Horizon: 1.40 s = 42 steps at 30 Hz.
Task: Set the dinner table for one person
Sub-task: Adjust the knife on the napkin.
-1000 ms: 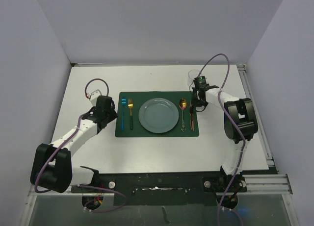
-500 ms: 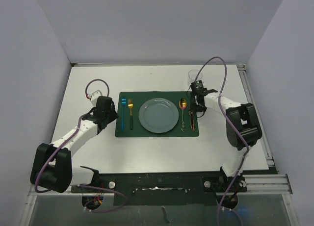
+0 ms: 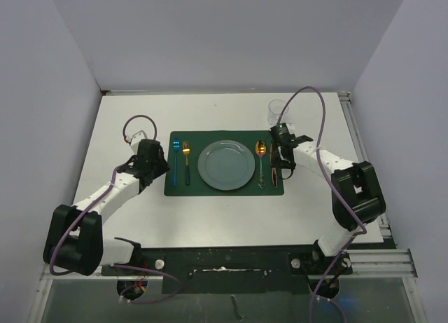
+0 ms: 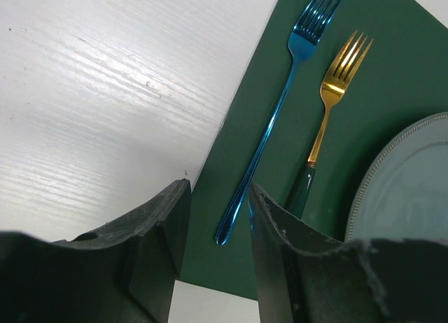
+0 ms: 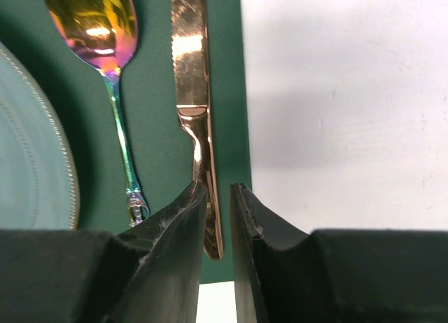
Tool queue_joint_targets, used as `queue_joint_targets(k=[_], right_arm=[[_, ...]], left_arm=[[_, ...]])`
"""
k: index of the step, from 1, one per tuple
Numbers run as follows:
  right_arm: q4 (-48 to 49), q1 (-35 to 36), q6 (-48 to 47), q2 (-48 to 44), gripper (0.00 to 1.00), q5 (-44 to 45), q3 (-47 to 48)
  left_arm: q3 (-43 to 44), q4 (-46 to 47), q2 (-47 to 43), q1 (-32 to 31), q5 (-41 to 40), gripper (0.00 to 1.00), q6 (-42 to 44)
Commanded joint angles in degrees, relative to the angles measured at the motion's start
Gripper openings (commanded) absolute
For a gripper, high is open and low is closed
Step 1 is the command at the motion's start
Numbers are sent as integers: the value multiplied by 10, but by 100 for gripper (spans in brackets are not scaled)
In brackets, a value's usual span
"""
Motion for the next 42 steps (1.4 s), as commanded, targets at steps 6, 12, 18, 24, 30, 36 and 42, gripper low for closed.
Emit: queue_joint_targets(k=[6, 12, 18, 24, 30, 36, 42], right_arm=[[12, 7, 13, 6, 27, 18, -17], [20, 12, 16, 15, 35, 13, -15], [29, 15, 18, 30, 35, 4, -18], [34, 19, 19, 50, 33, 0, -16], [35, 21, 19, 58, 27, 0, -15], [33, 22, 18, 55, 16, -1, -15], [31, 22, 14, 53, 8, 0, -14]], left_arm=[[0, 30, -21, 2, 8, 37, 2], [5, 27, -23, 2, 7, 37, 3], [4, 27, -20, 2, 6, 37, 5], [1, 25, -23, 2, 3, 37, 7], [2, 25, -23, 2, 3, 37, 7], [2, 26, -21, 3, 4, 37, 6], [3, 29, -16, 2, 7, 37, 6]])
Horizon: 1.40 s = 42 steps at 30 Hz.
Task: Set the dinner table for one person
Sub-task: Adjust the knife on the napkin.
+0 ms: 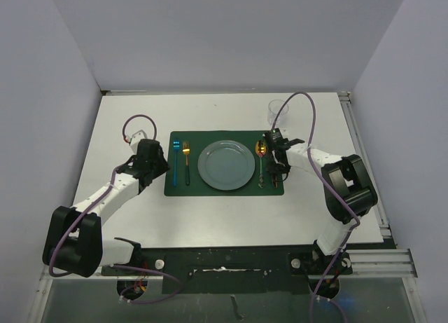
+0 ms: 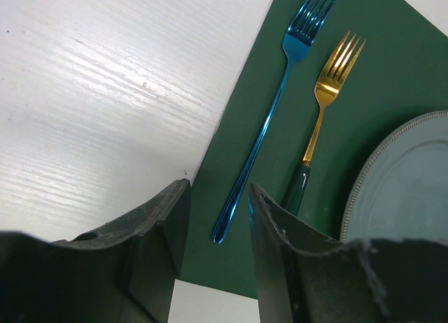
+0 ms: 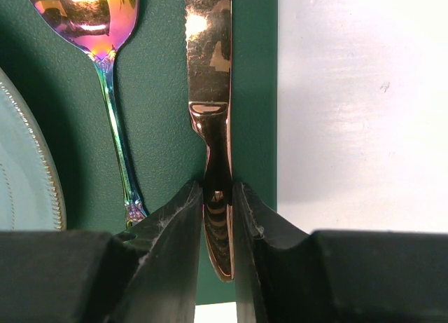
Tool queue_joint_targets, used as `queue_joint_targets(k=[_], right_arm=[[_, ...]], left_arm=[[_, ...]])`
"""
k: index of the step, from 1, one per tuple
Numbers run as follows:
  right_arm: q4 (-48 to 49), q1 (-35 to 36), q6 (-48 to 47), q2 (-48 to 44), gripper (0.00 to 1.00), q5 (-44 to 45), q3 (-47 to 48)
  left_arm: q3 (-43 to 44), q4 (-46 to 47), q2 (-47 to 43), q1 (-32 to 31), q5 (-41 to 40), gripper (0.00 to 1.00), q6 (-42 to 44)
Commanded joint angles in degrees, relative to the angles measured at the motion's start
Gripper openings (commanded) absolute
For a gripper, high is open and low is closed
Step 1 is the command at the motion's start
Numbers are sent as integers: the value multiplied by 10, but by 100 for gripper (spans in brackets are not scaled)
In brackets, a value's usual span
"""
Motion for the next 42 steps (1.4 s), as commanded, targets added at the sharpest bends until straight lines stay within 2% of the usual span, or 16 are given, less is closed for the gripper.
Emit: queue_joint_targets(k=[1, 8, 39, 42], right_arm=[[5, 4, -1, 3, 8, 3, 4], [2, 7, -4, 0, 0, 1, 8], [-27, 32, -3, 9, 0, 19, 30], [-35, 33, -2, 10, 16, 29, 36]], left_arm=[[3, 28, -10, 3, 3, 37, 5], [2, 29, -7, 3, 3, 37, 5], [-1, 31, -14, 3, 6, 37, 5], [-2, 33, -13, 3, 8, 37, 5]])
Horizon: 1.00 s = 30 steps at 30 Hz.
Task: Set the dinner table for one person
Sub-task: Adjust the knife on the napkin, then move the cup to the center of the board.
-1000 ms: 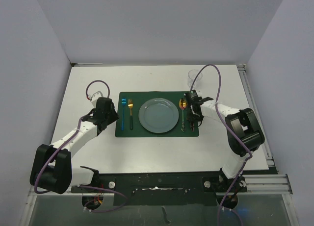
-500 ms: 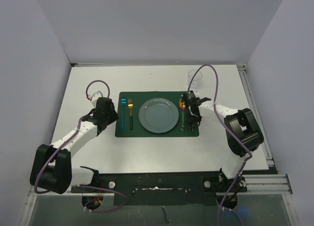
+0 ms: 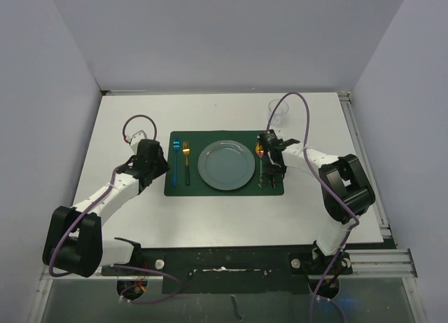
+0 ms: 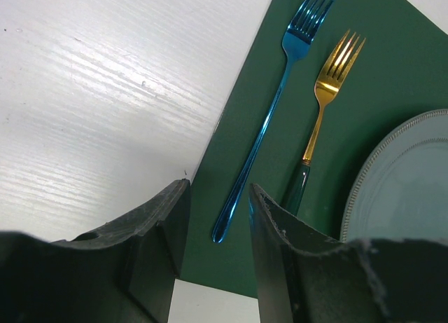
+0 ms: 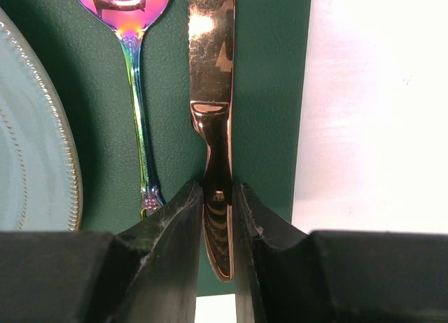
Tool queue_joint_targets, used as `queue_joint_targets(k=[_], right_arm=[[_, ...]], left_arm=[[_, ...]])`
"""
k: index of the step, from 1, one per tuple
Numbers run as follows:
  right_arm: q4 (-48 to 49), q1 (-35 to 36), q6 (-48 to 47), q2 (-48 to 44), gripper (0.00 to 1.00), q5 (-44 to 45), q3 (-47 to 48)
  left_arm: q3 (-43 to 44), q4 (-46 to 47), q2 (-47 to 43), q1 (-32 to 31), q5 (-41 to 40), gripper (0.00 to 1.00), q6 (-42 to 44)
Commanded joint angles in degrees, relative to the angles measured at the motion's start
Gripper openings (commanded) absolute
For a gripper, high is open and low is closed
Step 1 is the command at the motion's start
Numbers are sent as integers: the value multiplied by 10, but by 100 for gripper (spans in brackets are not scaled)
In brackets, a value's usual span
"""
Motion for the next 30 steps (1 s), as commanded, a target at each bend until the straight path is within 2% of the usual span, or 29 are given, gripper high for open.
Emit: queue_joint_targets(k=[1, 12, 21, 24, 28, 30], right_arm=[[-18, 7, 4, 5, 19, 20, 27], [-44, 8, -4, -38, 31, 22, 97], [-38, 8, -7, -43, 31, 17, 122], [-22, 8, -1, -42, 25, 14, 115], [-14, 8, 4, -36, 1, 13, 104], [-10, 8, 8, -37, 0, 18, 97]], left_arm=[[-2, 34, -12, 3, 7, 37, 5], [-3, 39, -3, 2, 10, 37, 4], [-5, 37, -9, 3, 11, 37, 4], [-5, 36, -7, 2, 10, 37, 4], [-5, 32, -5, 2, 10, 37, 6], [-5, 33, -7, 2, 9, 37, 7]])
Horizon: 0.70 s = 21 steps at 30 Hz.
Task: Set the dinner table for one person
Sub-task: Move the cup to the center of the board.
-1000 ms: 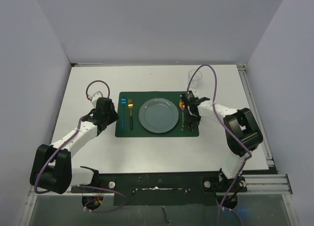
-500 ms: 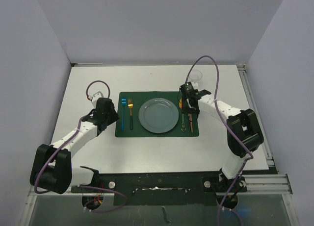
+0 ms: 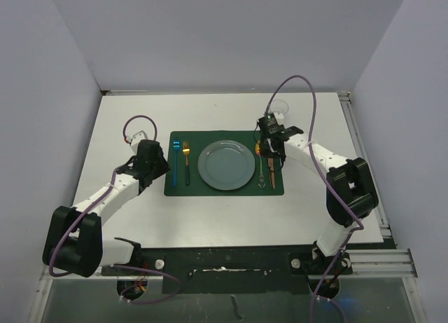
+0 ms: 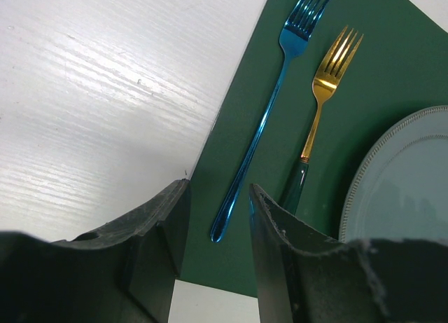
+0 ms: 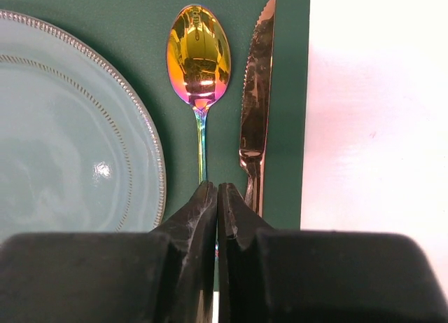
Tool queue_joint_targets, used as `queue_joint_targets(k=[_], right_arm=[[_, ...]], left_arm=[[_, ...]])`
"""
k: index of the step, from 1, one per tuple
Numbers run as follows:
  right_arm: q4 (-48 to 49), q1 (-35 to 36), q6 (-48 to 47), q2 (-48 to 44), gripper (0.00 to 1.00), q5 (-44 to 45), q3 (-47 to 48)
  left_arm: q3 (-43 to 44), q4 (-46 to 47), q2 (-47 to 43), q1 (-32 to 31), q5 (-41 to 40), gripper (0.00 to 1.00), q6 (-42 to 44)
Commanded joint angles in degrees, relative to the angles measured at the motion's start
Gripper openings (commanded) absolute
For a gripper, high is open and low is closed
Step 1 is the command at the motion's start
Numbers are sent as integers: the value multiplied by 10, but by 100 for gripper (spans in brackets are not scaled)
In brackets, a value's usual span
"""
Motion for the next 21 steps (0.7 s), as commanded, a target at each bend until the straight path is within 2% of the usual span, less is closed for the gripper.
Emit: queue_joint_targets(k=[1, 7, 11, 15, 21], right_arm=[[27, 4, 8, -17, 0, 14, -9], [16, -11, 8, -14, 0, 60, 10], [23, -27, 0, -13, 0, 36, 19], [22, -37, 5, -18, 0, 60, 7], [49, -116, 3, -55, 0, 15, -44]], left_arm=[[0, 25, -8, 2, 1, 37, 7], [2, 30, -15, 2, 1, 37, 6], [3, 27, -4, 2, -8, 37, 10], [3, 19, 18, 3, -24, 37, 6], [24, 22, 32, 16, -16, 37, 11]])
